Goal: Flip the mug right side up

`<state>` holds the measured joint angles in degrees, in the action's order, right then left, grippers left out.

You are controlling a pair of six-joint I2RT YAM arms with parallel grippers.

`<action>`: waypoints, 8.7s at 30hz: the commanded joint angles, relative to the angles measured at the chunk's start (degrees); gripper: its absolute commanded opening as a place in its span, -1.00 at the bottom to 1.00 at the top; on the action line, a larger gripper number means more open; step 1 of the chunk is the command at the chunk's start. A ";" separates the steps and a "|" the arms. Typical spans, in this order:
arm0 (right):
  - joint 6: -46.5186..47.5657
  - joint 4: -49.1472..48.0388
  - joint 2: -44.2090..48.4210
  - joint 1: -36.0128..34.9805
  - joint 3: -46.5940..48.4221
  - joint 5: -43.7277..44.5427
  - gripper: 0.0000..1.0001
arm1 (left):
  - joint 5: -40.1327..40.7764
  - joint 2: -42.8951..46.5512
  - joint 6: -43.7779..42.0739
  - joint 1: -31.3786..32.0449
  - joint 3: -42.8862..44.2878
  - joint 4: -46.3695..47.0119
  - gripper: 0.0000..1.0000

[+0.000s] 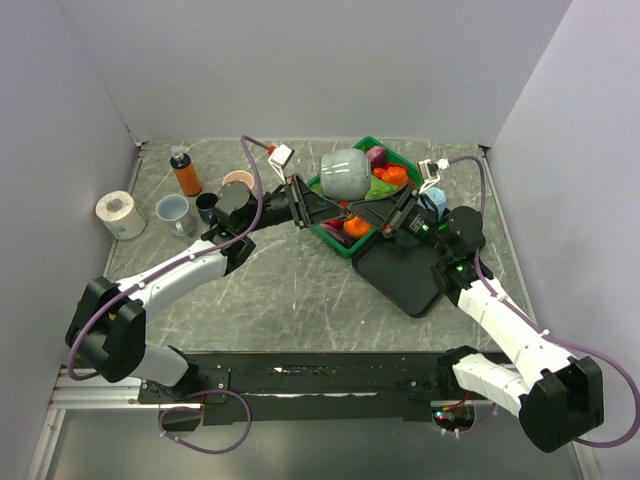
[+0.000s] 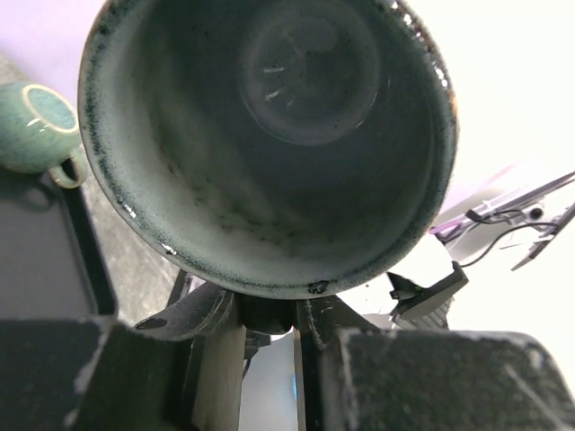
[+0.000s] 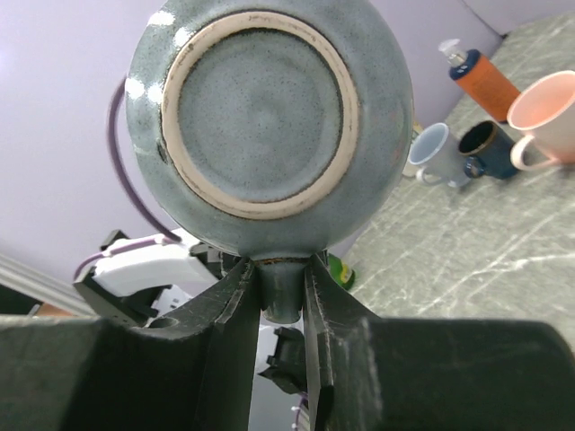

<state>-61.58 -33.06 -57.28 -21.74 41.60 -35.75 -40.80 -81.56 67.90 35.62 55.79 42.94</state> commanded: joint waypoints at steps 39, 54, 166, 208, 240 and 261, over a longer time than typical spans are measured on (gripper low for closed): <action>19.66 39.12 5.86 -0.68 4.71 20.45 0.99 | 51.00 5.10 -39.95 -5.98 20.67 -60.87 -0.99; 20.27 43.25 4.19 3.54 3.04 17.38 0.99 | 48.62 -22.31 -43.11 -13.82 42.72 -59.11 -0.99; -18.93 73.22 -42.66 4.51 28.28 63.78 0.99 | 20.67 10.37 -51.91 -8.37 10.83 -48.74 0.93; 2.42 65.76 -42.04 5.56 27.74 59.48 -1.00 | 20.23 8.96 -50.59 -8.55 10.48 -48.48 0.93; 7.18 36.95 -2.06 5.56 12.89 22.43 -1.00 | 9.69 12.39 -33.29 -8.90 10.40 -39.87 0.93; -4.60 -8.95 0.50 2.84 13.41 2.88 -1.00 | -2.89 5.19 -1.38 -3.10 5.47 3.10 0.93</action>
<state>-63.46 -26.68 -59.46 -17.89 52.27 -31.38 -42.24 -74.13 57.19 31.40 60.34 30.63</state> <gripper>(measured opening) 0.238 0.966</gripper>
